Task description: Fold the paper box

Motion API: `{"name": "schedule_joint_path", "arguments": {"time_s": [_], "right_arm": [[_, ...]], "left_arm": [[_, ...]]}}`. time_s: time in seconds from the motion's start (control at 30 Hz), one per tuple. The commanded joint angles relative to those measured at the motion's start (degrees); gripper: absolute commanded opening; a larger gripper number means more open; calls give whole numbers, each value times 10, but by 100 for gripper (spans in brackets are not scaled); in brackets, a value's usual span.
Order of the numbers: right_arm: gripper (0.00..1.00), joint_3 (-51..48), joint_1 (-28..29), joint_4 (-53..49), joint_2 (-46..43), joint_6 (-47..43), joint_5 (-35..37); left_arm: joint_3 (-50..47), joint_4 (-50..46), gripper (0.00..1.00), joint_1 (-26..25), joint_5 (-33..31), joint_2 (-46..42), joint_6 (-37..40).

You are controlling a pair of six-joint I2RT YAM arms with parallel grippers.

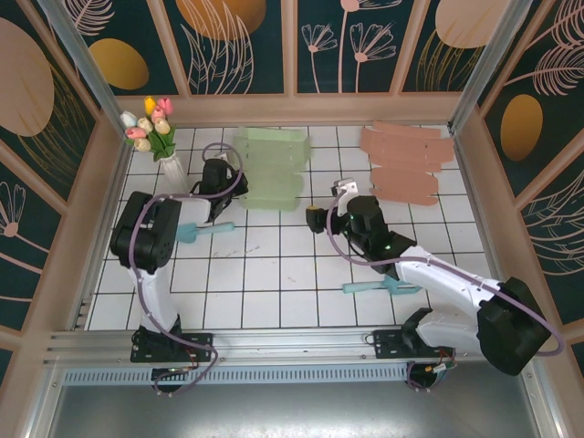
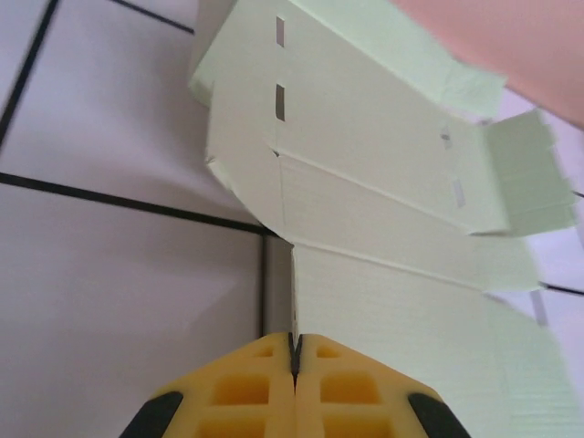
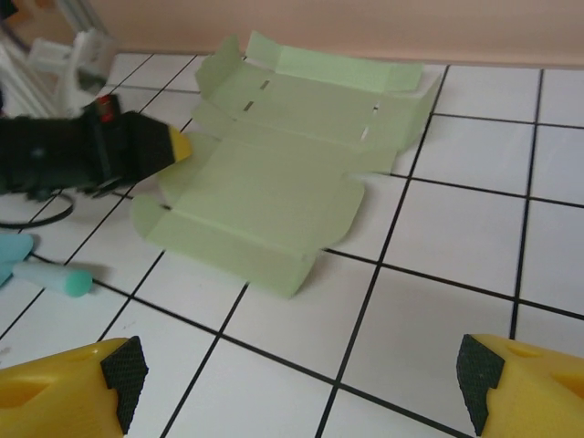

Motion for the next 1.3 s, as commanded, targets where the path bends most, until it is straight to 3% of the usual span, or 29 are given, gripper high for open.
{"name": "schedule_joint_path", "arguments": {"time_s": [0.0,0.3,0.4,0.5,0.6,0.63,0.7,0.77,0.97,1.03,1.07,1.27], "right_arm": [[90,19,5,-18,-36,41,49],[87,30,5,-59,-79,67,86],[87,43,5,-32,-59,-44,68],[85,79,3,-34,-11,-211,29],[81,162,-29,-120,57,-349,-68],[76,197,-53,-167,85,-386,-137],[69,266,-106,-238,142,-422,-242],[65,326,-149,-290,200,-456,-297],[64,433,-203,-407,297,-589,-369],[56,482,-219,-449,326,-595,-379],[52,512,-223,-479,345,-601,-376],[53,650,-234,-611,436,-643,-351]], "left_arm": [[-55,70,0,-30,45,-66,9],[-257,184,0,-103,46,-215,-21],[-307,226,0,-114,36,-254,15],[-359,287,0,-118,42,-289,54],[-407,346,0,-119,48,-309,89],[-418,361,0,-119,53,-313,99],[-435,387,0,-119,69,-313,114],[-441,396,0,-121,80,-312,124],[-467,406,0,-126,55,-330,147],[-470,408,0,-127,47,-332,149],[-469,408,0,-127,48,-330,150],[-472,415,0,-130,44,-322,161]]}}
